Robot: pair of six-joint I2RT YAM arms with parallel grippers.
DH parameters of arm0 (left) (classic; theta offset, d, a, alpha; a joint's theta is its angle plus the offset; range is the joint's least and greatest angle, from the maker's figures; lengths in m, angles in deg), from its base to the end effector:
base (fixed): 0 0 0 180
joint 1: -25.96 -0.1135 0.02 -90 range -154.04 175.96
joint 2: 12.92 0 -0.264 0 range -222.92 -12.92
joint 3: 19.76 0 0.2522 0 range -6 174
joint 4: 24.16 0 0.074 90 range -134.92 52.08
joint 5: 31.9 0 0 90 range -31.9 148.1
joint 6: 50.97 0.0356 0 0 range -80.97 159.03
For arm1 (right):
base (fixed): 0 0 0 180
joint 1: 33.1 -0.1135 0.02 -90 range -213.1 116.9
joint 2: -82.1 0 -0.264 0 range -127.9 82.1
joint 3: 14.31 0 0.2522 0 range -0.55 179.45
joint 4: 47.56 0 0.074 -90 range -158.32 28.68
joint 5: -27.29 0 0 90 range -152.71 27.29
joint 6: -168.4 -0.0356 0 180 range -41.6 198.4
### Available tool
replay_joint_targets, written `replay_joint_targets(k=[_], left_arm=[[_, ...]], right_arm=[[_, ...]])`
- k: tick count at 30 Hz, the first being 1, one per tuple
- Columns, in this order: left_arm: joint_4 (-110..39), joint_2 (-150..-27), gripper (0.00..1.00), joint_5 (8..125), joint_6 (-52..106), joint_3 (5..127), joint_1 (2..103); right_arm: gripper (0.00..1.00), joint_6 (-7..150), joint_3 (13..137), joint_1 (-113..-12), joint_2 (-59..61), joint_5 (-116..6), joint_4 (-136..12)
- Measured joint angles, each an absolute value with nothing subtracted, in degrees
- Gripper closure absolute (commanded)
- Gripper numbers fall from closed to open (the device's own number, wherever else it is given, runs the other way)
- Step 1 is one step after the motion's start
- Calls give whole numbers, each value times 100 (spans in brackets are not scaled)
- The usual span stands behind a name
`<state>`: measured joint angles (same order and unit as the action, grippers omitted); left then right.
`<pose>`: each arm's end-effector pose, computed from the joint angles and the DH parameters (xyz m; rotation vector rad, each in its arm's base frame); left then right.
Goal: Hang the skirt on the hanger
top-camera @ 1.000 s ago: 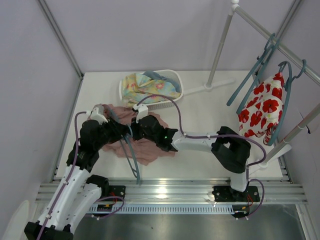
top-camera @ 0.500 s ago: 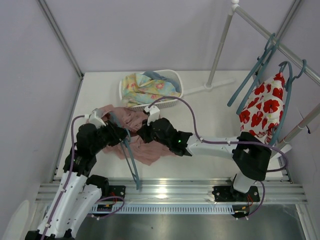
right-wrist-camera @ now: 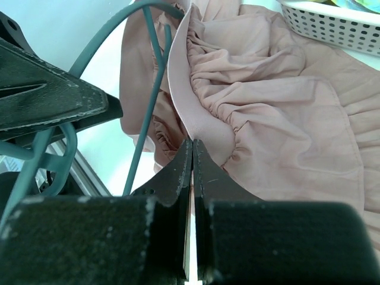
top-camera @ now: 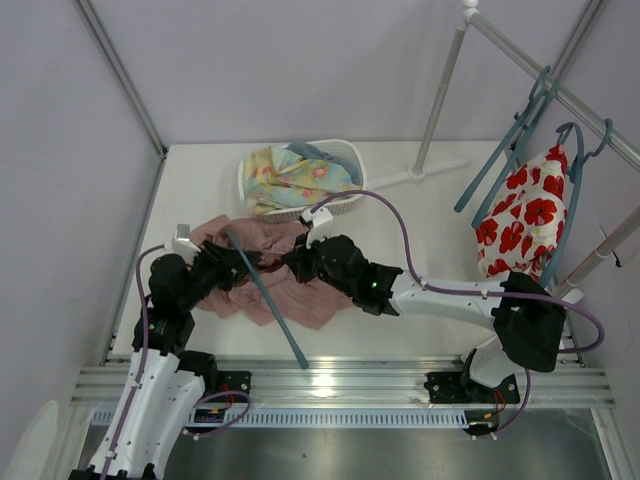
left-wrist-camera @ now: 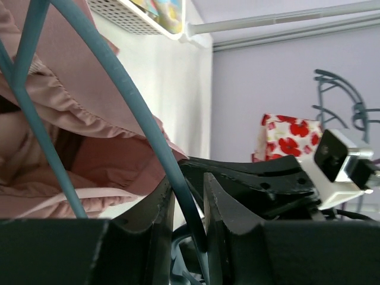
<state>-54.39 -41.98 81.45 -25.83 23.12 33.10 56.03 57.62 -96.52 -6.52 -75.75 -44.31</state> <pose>0.1337 -0.0310 0.2718 -0.6957 1.9038 -1.2156 0.1687 0.3192 0.2797 -0.4995 1.8169 0.8510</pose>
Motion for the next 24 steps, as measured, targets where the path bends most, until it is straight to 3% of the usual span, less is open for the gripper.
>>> replay_joint_targets(k=[14,24], left_arm=[[-4665,-4187,100,8491,-3475,1779,3272],[-4698,-4254,100,8528,-3608,1733,2656]], right_arm=[[100,5721,5751,-9591,-311,-7690,-4647],[100,5795,5581,-9604,364,-7793,-4739]])
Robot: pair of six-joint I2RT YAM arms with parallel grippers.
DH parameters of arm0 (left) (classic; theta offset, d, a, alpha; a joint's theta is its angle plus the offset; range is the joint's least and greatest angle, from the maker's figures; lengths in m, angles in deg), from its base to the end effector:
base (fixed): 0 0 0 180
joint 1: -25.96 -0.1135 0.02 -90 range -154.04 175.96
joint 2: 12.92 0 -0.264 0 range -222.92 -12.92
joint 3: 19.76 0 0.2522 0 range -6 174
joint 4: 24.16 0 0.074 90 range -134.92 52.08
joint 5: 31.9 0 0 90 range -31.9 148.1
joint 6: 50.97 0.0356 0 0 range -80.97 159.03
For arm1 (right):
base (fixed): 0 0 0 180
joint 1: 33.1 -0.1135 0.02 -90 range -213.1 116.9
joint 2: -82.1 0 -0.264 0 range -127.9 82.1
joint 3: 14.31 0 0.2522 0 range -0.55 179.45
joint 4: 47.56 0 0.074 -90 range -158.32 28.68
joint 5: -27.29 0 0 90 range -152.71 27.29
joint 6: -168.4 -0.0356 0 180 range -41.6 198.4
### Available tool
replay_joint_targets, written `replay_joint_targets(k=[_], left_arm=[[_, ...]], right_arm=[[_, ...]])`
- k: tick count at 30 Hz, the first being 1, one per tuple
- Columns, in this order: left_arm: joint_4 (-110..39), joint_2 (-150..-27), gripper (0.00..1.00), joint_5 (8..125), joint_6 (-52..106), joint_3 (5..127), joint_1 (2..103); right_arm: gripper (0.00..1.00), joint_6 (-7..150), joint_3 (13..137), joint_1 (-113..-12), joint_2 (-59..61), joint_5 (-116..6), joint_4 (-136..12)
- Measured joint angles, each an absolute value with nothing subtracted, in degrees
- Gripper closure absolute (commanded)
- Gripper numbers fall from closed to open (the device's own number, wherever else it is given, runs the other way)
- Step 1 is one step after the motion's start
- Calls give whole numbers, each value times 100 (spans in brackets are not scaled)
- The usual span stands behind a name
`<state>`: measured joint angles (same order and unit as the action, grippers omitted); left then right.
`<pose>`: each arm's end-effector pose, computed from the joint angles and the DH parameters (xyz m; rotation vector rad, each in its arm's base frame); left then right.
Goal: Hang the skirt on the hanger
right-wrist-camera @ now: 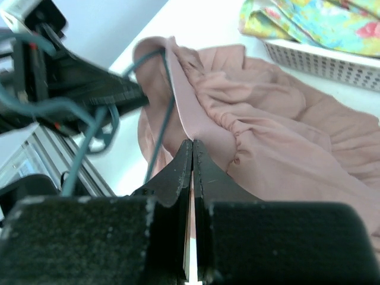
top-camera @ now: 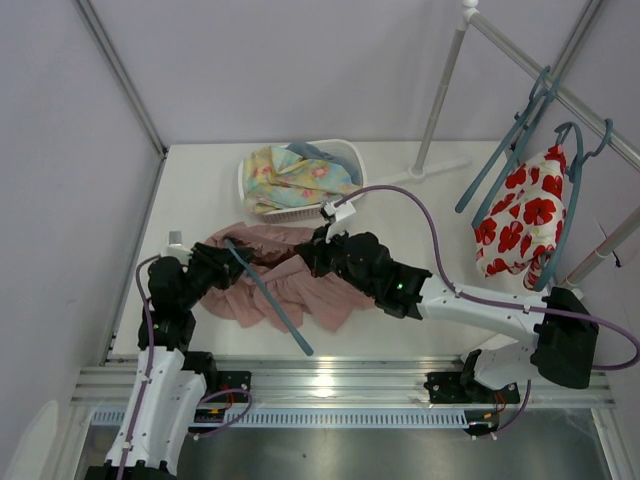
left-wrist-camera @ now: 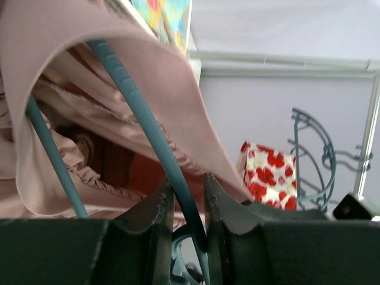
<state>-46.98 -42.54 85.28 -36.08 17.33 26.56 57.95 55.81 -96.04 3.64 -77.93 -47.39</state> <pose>0.1423 -0.0178 0.2488 -0.9180 1.8164 -1.3186 0.1557 0.2843 0.3202 -0.4509 1.7259 0.8448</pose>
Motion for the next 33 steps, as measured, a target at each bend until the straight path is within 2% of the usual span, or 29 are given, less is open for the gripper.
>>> replay_joint_targets(k=[11,16,33], left_arm=[[-4027,-4600,100,8840,-3914,1670,1467],[-3483,-4781,100,8991,-4205,1552,1393],[-2632,-5177,100,8777,-5210,1534,1388]], right_arm=[[100,5747,5002,-9739,1206,-7964,-5231],[100,5662,4785,-9752,1496,-8047,-5388],[100,5238,4512,-10513,1381,-8639,-5307]])
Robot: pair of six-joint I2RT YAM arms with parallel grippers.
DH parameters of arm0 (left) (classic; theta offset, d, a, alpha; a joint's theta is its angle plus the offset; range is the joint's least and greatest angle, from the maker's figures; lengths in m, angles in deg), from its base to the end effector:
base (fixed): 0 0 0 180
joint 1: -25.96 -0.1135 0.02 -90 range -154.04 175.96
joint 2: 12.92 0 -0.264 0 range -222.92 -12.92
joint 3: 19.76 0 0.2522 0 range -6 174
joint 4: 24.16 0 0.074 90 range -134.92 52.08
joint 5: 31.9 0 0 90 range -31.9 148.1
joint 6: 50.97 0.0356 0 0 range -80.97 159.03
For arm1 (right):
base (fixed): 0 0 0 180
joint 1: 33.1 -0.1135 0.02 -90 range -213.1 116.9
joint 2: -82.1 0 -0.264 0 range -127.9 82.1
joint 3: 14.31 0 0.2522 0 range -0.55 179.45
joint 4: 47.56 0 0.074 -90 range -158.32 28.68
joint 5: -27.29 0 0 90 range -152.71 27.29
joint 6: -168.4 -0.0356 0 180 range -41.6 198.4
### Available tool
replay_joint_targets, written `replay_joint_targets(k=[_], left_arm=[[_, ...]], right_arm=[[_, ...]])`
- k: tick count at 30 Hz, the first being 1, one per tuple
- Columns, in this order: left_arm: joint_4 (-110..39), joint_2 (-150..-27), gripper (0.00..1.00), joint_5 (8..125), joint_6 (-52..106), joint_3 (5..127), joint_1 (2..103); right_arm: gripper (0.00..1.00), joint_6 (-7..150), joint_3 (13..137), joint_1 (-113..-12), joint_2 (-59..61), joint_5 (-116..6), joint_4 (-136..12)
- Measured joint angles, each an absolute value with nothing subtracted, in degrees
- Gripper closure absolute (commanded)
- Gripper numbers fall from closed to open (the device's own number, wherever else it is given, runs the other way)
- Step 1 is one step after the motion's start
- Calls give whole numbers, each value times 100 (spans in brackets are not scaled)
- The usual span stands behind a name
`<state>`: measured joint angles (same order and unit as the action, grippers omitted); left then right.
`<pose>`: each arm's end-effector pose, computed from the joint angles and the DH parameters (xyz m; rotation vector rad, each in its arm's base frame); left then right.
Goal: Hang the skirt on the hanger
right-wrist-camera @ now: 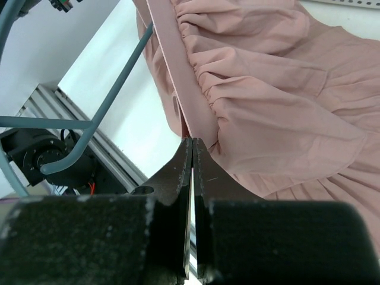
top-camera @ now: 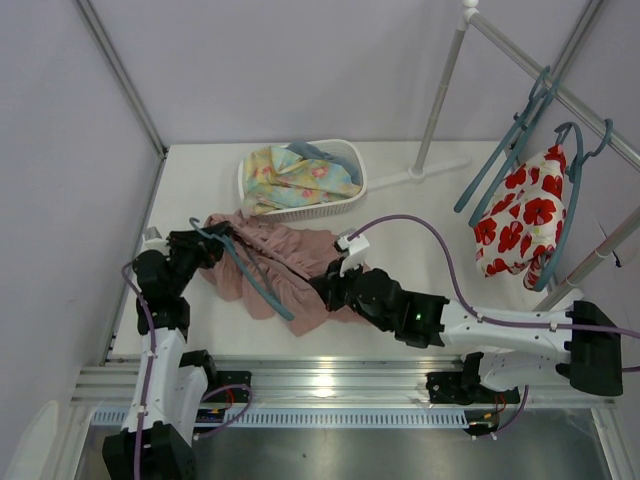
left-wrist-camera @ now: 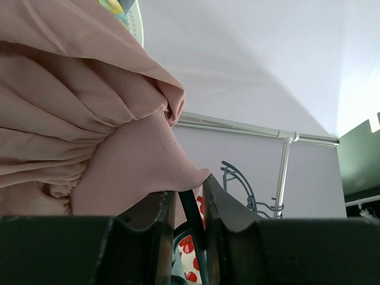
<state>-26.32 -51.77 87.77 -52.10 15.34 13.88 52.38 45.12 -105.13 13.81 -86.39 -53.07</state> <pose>0.1703 0.0184 0.2518 -1.1656 1.4828 -1.4277 0.0984 0.2570 0.2935 -0.4476 1.8274 0.8329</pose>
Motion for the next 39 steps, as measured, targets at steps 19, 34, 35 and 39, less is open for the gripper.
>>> replay_joint_targets(k=[19,34,35,39], left_arm=[[-3039,-4934,100,8189,-5623,1685,1382],[-3443,-5190,100,7782,-5689,2129,1384],[-3459,-5177,100,7778,-5689,2151,1384],[-3518,-5087,100,7743,-5684,2164,1384]], right_arm=[[100,5098,4656,-10572,1042,-9019,-5209],[100,4705,4582,-11110,1297,-9334,-5229],[100,4694,4580,-11110,1280,-9352,-5220],[100,4689,4582,-11110,1276,-9393,-5159]])
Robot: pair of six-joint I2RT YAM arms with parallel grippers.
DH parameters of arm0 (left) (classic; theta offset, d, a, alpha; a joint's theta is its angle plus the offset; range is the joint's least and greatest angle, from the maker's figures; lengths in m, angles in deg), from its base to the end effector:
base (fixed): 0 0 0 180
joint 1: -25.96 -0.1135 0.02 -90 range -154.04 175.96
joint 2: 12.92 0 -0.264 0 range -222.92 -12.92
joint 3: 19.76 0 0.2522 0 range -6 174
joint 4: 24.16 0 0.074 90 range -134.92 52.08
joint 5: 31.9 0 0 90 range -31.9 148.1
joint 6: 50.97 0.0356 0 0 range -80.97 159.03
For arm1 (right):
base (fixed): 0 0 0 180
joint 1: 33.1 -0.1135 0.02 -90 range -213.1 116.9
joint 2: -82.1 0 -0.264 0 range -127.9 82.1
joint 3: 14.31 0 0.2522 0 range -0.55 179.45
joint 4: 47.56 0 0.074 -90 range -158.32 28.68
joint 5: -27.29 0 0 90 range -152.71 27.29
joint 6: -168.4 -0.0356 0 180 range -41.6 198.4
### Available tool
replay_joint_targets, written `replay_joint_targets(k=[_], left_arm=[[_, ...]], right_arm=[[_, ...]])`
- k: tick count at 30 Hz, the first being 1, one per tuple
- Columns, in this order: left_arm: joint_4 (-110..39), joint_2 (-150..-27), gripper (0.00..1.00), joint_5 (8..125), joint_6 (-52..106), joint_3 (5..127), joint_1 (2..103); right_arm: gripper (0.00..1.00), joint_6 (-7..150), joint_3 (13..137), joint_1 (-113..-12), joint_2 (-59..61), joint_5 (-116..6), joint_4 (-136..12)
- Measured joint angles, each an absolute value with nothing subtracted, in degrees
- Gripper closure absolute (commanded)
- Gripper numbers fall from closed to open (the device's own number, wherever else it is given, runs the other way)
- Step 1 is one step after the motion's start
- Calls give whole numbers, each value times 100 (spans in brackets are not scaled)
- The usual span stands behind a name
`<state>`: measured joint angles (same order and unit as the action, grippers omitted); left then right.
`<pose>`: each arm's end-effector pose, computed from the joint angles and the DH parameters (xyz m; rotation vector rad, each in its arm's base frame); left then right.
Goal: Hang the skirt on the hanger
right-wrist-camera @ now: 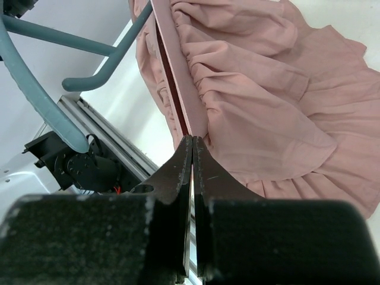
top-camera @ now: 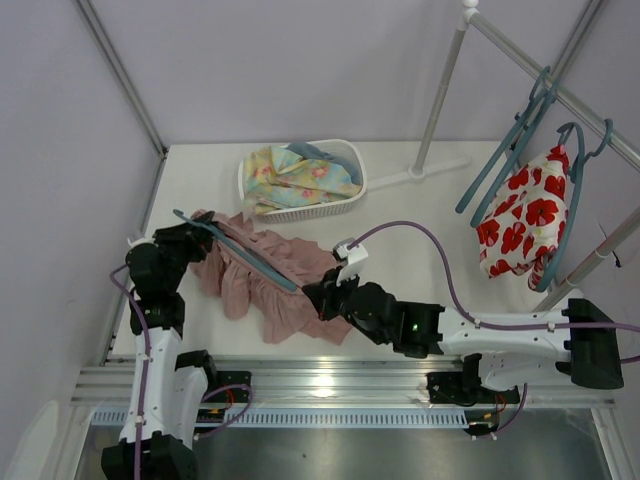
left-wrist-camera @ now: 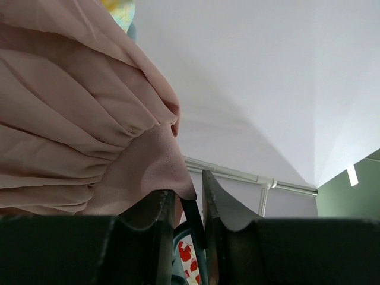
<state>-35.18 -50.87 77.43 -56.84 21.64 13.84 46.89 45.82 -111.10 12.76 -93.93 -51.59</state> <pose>0.1689 0.0242 0.2769 -1.3535 1.3296 -1.3351 0.0757 0.2676 0.2962 -0.3467 1.8234 0.8800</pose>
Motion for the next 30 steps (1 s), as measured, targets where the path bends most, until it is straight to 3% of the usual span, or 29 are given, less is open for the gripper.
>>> replay_joint_targets(k=[30], left_arm=[[-5365,-4598,100,6115,-3951,2887,1574]], right_arm=[[100,4729,4709,-11494,1689,-9703,-5412]])
